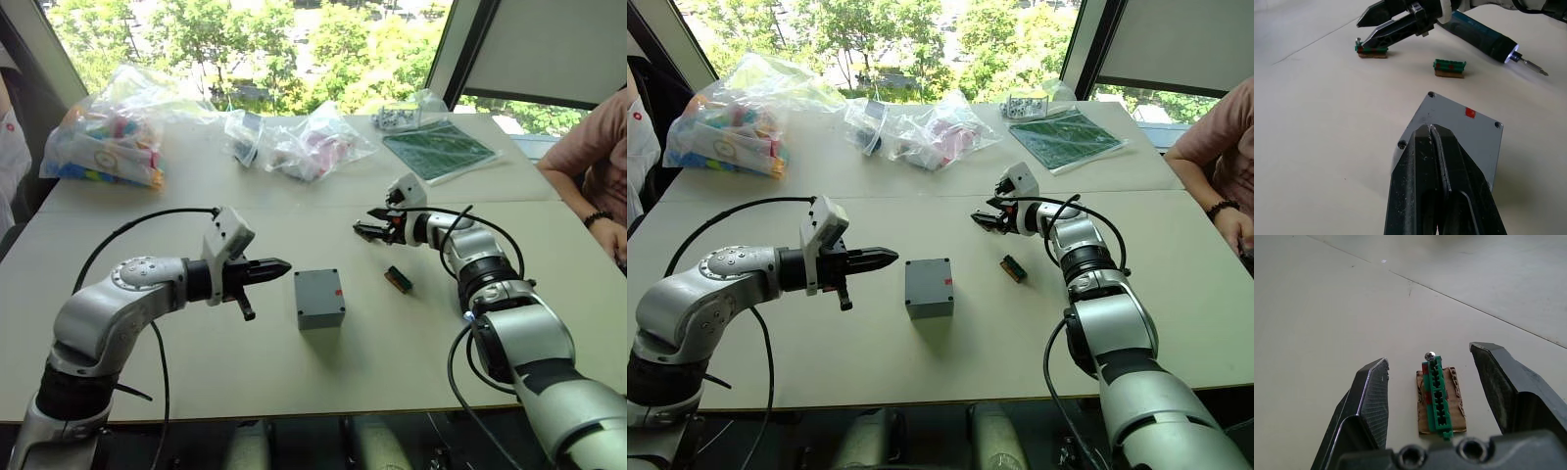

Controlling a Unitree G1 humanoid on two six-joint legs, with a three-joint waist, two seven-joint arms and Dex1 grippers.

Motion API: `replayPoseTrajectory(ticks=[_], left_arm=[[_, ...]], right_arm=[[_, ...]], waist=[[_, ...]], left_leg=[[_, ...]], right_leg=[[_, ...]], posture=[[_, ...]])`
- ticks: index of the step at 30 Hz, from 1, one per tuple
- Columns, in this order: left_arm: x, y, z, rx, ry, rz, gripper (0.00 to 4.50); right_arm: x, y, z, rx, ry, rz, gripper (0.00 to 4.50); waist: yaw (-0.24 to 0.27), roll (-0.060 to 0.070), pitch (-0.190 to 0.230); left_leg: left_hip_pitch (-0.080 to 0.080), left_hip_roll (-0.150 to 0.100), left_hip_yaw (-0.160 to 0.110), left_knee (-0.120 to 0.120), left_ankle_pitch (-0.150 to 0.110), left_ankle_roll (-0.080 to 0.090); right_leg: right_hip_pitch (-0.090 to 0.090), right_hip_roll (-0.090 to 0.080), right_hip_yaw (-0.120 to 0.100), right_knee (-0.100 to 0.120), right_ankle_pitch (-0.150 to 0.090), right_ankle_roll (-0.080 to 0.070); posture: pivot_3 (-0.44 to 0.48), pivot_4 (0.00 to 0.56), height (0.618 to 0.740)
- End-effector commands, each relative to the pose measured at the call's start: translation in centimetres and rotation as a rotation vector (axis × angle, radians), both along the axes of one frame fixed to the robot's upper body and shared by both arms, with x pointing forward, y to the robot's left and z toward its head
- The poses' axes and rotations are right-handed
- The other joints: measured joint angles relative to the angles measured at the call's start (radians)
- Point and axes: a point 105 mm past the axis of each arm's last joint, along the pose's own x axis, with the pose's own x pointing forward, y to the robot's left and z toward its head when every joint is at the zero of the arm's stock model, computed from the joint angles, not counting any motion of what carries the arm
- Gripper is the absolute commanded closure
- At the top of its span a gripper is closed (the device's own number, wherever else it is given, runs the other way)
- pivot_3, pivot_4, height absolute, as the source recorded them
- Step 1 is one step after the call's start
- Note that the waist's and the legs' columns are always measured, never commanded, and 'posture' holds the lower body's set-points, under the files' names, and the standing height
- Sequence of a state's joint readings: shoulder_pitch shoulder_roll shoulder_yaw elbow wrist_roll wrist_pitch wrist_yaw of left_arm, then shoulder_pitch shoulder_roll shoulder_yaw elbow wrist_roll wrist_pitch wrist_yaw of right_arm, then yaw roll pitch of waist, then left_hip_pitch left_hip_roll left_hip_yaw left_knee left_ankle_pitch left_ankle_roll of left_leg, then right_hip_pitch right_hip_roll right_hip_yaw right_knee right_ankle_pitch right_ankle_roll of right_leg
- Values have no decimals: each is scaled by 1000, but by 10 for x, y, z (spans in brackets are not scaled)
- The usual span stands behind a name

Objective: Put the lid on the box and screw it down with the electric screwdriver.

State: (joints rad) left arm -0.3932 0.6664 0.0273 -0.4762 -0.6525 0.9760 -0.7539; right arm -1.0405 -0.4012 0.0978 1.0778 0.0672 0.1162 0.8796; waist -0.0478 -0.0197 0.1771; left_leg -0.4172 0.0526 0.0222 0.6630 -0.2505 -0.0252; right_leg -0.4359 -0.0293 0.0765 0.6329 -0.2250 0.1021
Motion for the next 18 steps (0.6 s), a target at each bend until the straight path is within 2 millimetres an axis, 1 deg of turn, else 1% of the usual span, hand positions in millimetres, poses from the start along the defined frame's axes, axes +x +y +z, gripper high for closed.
replayPoseTrajectory(ticks=[1,11,15,17,18], left_arm=[[-3,1,8,3,-43,-3,4500],[-2,1,2,23,-40,-8,4500],[-2,2,1,28,-40,-7,4500],[-3,2,1,29,-39,-7,4500],[-3,2,1,30,-39,-8,4500]], right_arm=[[6,7,17,9,-62,7,1545],[8,11,15,22,-62,-7,1545],[9,12,18,36,-68,-13,2668],[9,12,18,34,-68,-16,3582],[9,12,17,32,-66,-18,3897]], waist=[[0,0,0],[0,0,0],[0,0,0],[0,0,0],[0,0,0]], left_leg=[[0,0,0,0,0,0],[0,0,0,0,0,0],[0,0,0,0,0,0],[0,0,0,0,0,0],[0,0,0,0,0,0]], right_leg=[[0,0,0,0,0,0],[0,0,0,0,0,0],[0,0,0,0,0,0],[0,0,0,0,0,0],[0,0,0,0,0,0]], posture=[[0,150,740],[0,150,740],[0,150,740],[0,150,740],[0,150,740]])
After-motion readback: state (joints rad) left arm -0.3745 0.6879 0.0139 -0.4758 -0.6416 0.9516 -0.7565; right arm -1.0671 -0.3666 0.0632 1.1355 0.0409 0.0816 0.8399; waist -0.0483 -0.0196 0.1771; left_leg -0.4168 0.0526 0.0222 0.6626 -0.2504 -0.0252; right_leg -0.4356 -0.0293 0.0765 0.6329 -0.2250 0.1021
